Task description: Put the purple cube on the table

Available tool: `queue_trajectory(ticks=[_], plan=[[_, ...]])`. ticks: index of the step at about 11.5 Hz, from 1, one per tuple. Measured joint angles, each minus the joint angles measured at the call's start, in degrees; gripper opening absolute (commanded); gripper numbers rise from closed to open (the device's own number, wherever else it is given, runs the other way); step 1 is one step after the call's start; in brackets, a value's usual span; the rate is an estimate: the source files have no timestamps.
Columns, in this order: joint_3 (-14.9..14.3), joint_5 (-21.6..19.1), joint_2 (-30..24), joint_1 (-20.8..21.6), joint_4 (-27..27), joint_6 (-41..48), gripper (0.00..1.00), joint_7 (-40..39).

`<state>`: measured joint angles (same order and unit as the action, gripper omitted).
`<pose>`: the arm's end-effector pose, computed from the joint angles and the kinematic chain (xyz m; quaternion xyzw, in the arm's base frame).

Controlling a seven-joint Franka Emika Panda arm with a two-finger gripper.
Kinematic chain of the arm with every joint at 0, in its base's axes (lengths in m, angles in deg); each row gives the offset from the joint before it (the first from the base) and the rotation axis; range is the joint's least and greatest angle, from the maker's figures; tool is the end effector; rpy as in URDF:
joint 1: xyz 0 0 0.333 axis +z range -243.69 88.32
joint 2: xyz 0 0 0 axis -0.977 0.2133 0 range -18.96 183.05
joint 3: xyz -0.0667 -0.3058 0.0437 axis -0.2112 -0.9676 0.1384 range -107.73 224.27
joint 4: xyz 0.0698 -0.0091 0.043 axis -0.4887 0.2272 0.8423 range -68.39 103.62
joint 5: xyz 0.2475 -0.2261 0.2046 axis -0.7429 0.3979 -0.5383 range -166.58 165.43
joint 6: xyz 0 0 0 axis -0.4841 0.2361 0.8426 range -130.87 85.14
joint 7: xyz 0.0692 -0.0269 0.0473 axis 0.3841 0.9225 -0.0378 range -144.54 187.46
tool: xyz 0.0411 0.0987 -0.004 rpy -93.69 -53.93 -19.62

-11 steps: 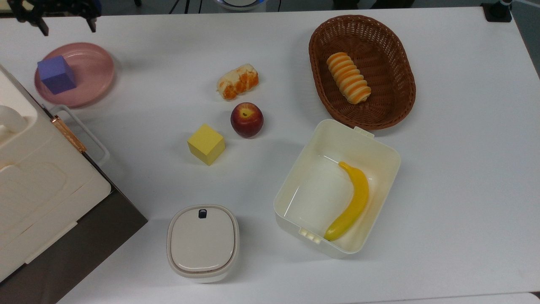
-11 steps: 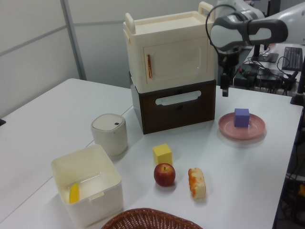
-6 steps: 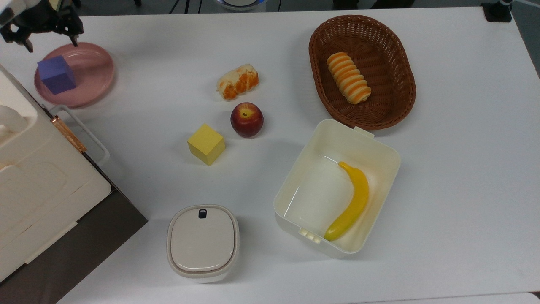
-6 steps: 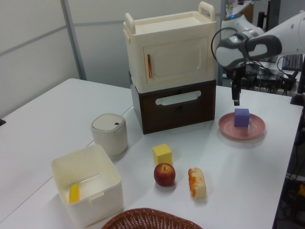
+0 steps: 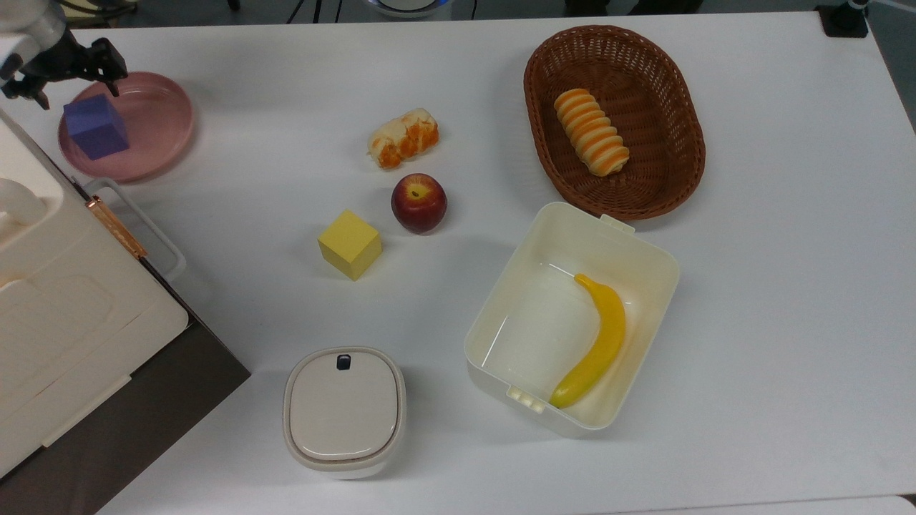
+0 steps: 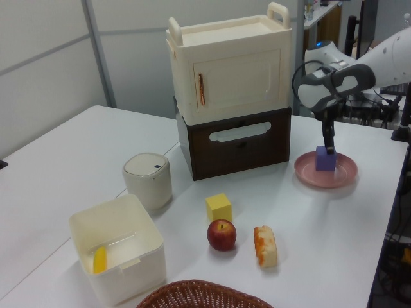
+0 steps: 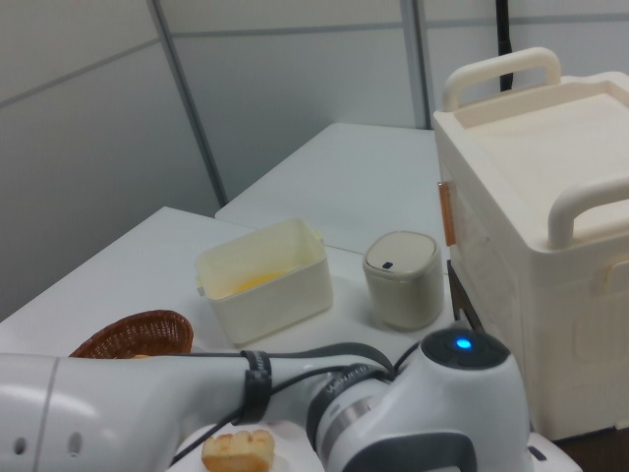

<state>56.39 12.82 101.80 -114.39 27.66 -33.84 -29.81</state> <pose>0.4968 -0.4099 0.3751 0.9800 0.1665 -0.0873 0.0650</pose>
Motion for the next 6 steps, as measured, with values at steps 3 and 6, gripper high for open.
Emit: queue_trajectory(ticks=[3,6], plan=[[0.23,0.00,3.16,0.02,0.30,-2.90,0.88,0.01],[0.23,-0.01,5.13,0.02,0.92,-5.63,0.46,0.11]])
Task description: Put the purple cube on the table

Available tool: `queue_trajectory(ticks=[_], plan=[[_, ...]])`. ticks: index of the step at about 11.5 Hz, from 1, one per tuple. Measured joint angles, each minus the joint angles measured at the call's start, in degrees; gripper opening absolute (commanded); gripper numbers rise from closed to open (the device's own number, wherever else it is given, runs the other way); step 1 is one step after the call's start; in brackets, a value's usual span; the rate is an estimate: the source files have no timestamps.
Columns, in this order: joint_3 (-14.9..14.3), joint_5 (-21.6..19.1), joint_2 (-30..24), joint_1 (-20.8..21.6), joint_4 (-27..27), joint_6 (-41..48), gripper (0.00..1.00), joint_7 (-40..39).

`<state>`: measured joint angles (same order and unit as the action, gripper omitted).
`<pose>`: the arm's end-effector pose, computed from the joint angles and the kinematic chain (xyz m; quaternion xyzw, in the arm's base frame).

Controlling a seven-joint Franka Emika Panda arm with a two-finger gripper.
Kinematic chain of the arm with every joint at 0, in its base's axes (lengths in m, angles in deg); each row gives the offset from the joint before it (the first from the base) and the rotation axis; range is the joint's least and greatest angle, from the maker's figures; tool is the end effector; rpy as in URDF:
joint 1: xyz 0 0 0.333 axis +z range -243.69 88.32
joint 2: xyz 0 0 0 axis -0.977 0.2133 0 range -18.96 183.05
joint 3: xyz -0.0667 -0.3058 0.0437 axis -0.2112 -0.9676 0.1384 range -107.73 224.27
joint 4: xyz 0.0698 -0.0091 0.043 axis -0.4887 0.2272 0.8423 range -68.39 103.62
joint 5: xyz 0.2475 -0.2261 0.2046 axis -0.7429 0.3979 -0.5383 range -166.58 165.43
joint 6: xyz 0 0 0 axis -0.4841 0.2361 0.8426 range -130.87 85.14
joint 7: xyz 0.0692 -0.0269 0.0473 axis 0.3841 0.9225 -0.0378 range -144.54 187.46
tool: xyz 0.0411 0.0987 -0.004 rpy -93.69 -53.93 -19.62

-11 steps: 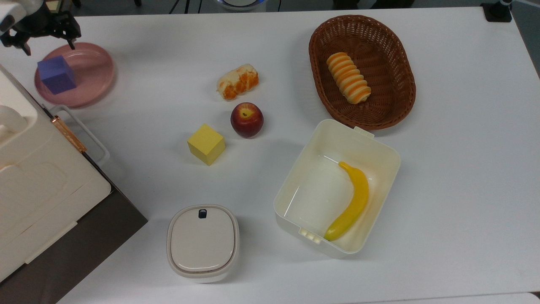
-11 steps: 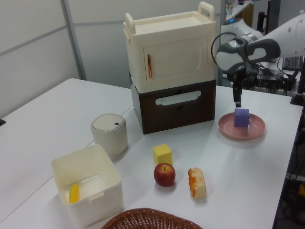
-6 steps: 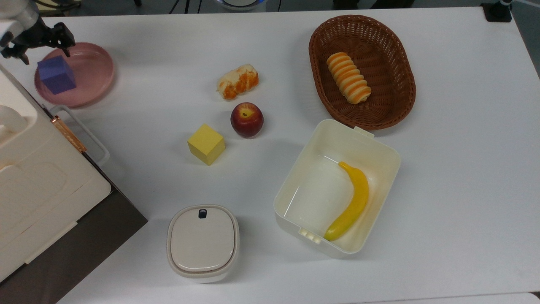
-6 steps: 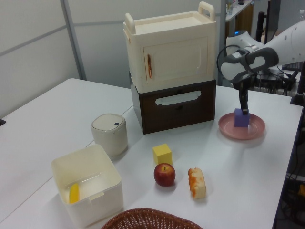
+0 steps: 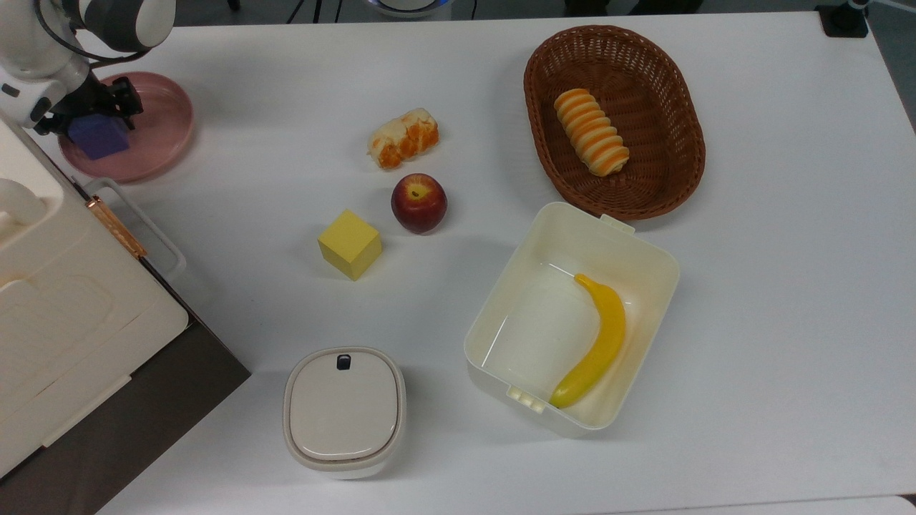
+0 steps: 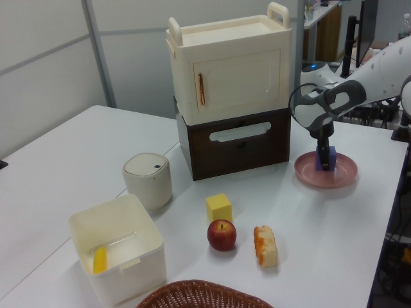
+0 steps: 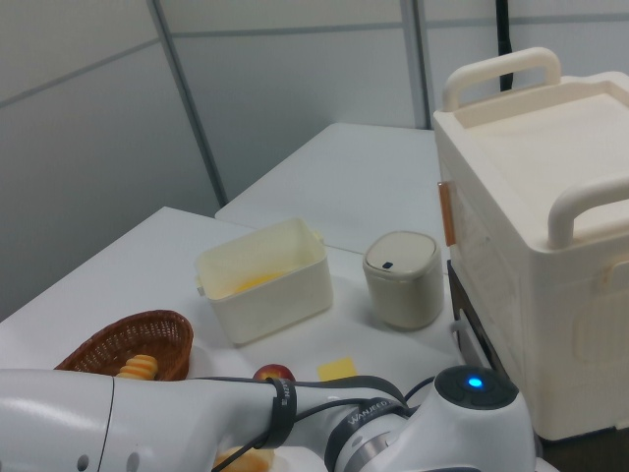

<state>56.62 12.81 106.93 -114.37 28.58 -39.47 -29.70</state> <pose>0.5064 -0.4103 0.3178 0.9785 0.1780 -0.0856 0.0585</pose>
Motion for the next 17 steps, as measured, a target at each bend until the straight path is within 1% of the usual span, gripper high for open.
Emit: queue_trajectory(ticks=[3,6,7,8,10,11,12,13,14,15,16,17], plan=[[0.00,0.00,-0.42,0.00,-0.20,0.00,0.46,0.03],[0.44,-0.03,-3.62,0.07,-0.31,2.31,0.47,1.20],[1.37,-0.34,-5.20,0.13,-0.31,4.04,0.47,2.31],[3.08,-1.21,-6.48,0.18,-0.30,5.52,0.47,4.41],[7.66,-1.82,-7.87,0.41,-0.27,8.41,0.47,11.35],[10.33,-1.90,-8.03,0.58,-0.26,8.95,0.49,16.48],[13.01,-1.94,-8.02,0.86,-0.20,9.03,0.53,21.80],[15.80,-1.95,-7.99,1.46,-0.10,9.04,0.55,27.25],[17.42,-1.95,-7.99,3.15,-0.04,9.07,0.55,32.21],[17.97,-1.95,-7.96,5.76,-0.02,9.07,0.58,36.53],[18.10,-1.95,-7.90,9.28,-0.01,9.07,0.67,41.54],[18.12,-1.95,-7.79,11.52,0.01,9.07,0.76,44.93]])
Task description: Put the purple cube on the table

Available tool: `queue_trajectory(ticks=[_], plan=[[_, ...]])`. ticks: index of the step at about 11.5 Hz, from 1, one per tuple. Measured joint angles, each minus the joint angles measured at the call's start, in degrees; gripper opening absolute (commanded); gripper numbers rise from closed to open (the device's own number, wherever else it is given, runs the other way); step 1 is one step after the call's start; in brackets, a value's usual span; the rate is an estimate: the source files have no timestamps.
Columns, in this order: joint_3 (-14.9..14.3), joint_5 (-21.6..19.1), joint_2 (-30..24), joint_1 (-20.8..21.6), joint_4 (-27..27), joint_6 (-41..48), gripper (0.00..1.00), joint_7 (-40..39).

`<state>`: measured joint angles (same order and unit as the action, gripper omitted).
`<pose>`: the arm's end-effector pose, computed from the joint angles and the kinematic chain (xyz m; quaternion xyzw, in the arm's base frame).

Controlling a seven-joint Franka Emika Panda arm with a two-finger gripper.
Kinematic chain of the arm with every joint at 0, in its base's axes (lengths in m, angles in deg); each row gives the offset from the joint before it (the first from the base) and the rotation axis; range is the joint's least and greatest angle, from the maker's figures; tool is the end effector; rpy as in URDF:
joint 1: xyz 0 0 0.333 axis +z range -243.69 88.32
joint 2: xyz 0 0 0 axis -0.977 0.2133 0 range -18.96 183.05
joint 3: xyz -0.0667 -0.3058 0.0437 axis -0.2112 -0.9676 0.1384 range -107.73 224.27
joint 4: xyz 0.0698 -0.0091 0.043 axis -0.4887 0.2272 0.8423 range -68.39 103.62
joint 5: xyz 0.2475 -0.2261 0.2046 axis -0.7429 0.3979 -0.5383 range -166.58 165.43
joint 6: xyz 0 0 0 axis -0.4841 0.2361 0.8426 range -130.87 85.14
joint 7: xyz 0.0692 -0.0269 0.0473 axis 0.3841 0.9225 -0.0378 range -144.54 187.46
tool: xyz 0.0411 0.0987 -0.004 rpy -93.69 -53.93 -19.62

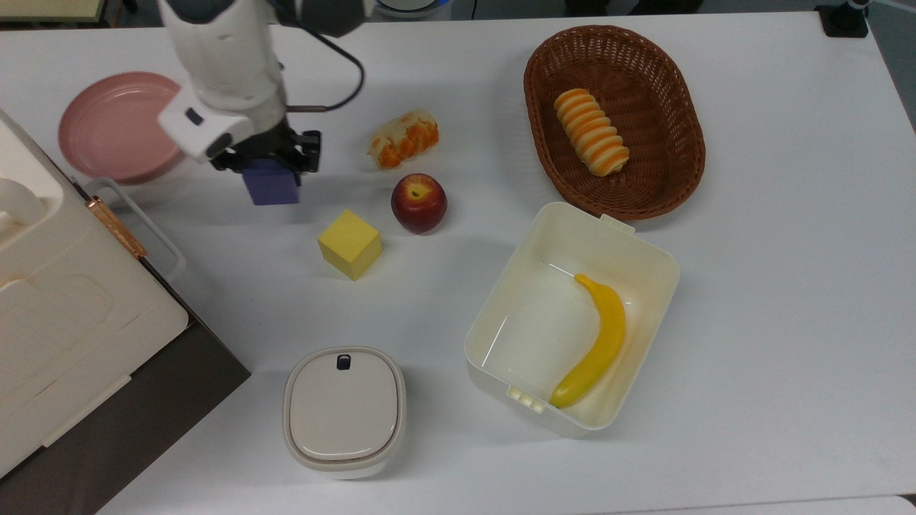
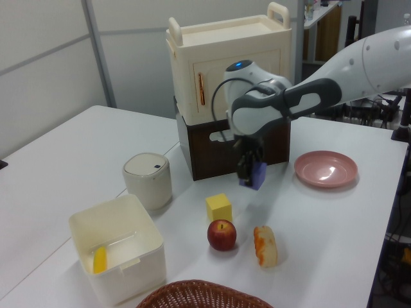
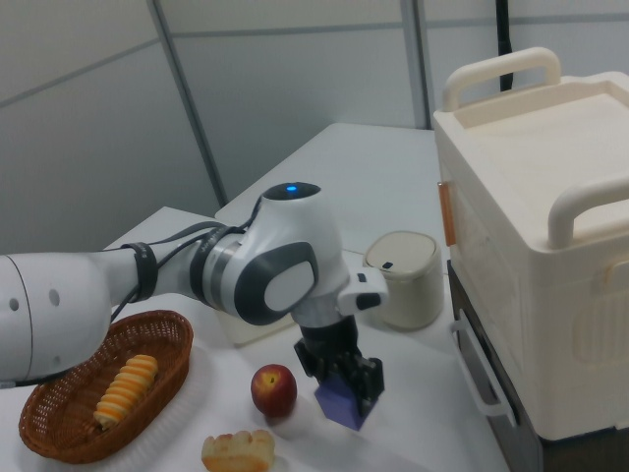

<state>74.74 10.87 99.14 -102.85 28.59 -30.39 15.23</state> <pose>0.6192 -0.1201 0.3979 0.9984 0.0172 -0.0295 0.0445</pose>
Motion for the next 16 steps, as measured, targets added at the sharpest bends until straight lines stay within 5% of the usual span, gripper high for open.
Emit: queue_trajectory(ticks=[1,2,7,14,16], plan=[[-0.01,0.00,0.12,1.25,0.01,0.00,0.95,1.93],[-0.01,0.00,0.19,1.83,0.01,0.00,1.00,2.84],[-0.13,0.00,0.07,2.54,-1.93,1.07,1.00,3.70],[-0.35,0.00,-8.26,13.65,-7.17,11.50,1.00,11.80],[-3.89,-4.39,-11.23,17.40,-7.16,14.66,1.00,12.01]])
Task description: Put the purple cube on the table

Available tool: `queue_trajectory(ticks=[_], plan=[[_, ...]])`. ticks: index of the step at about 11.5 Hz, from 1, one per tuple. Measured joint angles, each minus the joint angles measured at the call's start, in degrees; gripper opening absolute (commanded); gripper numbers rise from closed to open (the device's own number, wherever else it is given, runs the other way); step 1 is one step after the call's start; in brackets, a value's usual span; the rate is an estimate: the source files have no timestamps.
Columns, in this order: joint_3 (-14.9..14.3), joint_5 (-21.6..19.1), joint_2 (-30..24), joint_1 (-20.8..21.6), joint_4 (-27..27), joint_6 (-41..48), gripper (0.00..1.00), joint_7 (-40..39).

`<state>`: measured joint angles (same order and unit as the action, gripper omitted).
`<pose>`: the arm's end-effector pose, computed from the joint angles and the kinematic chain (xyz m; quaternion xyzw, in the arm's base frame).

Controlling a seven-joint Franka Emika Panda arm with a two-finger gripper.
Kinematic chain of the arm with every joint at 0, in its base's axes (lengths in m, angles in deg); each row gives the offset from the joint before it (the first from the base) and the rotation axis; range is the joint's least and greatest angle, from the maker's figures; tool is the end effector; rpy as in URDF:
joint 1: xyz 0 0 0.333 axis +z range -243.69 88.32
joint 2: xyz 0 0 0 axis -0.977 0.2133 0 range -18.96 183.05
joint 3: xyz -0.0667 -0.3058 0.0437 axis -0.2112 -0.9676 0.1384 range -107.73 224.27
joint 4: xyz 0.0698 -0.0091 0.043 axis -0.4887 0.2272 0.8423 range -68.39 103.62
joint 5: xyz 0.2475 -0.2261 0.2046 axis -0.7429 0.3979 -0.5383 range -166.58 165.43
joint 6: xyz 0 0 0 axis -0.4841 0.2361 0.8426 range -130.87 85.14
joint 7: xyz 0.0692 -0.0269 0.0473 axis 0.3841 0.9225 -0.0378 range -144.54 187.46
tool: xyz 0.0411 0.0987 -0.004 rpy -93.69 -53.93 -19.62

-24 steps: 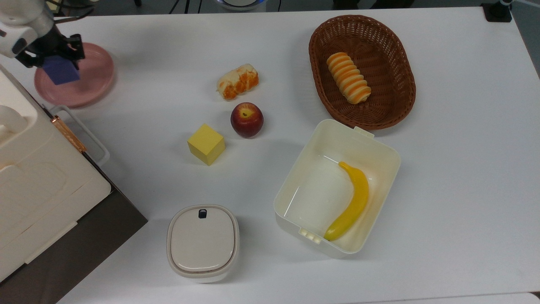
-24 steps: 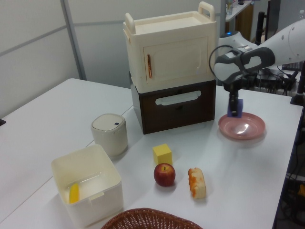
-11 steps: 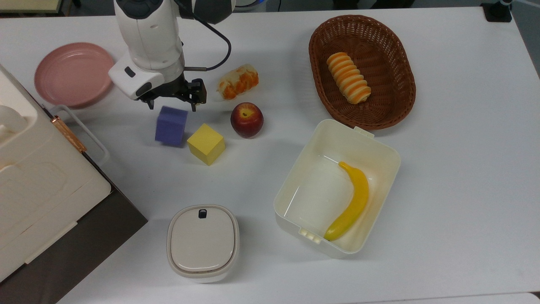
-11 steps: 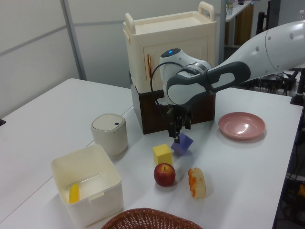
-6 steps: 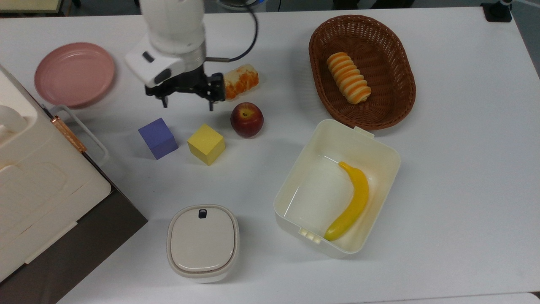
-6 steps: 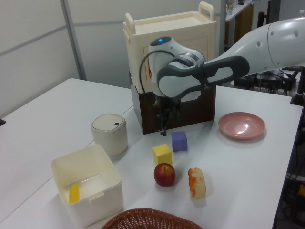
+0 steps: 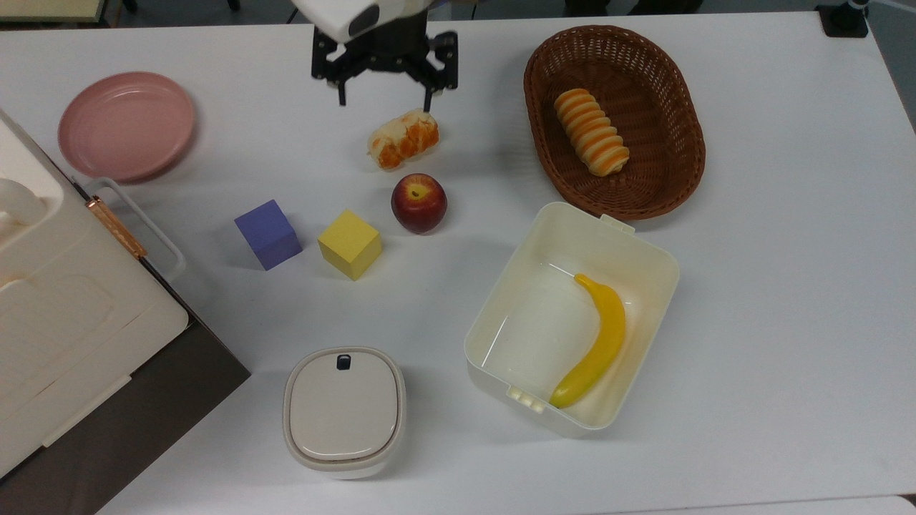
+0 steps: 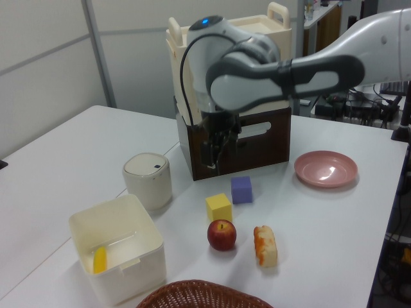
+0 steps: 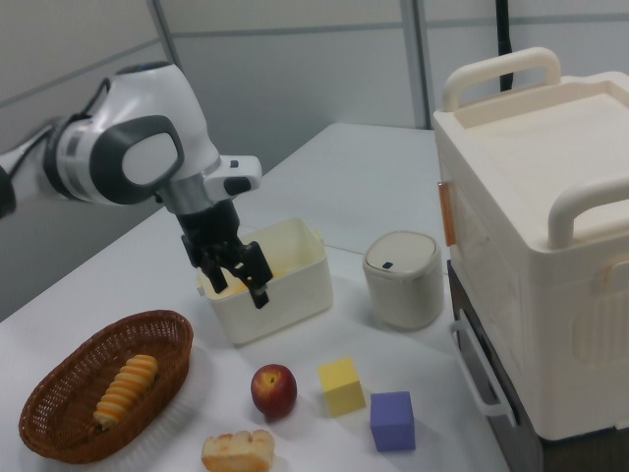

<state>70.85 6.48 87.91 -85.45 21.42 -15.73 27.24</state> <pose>0.5940 0.0334 0.5510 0.9988 0.0014 0.0076 0.0491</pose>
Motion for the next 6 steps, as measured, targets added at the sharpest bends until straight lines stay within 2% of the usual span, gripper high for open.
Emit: queue_trajectory(ticks=[1,3,4,6], plan=[[-3.64,-2.96,-1.43,2.69,0.00,1.26,1.00,-0.01],[-10.60,-5.09,-4.02,7.90,0.00,4.21,1.00,-0.04],[-12.33,-5.38,-4.96,9.37,0.02,5.39,1.00,-0.04],[-13.00,-5.42,-5.78,10.19,0.04,5.75,1.00,-0.04]])
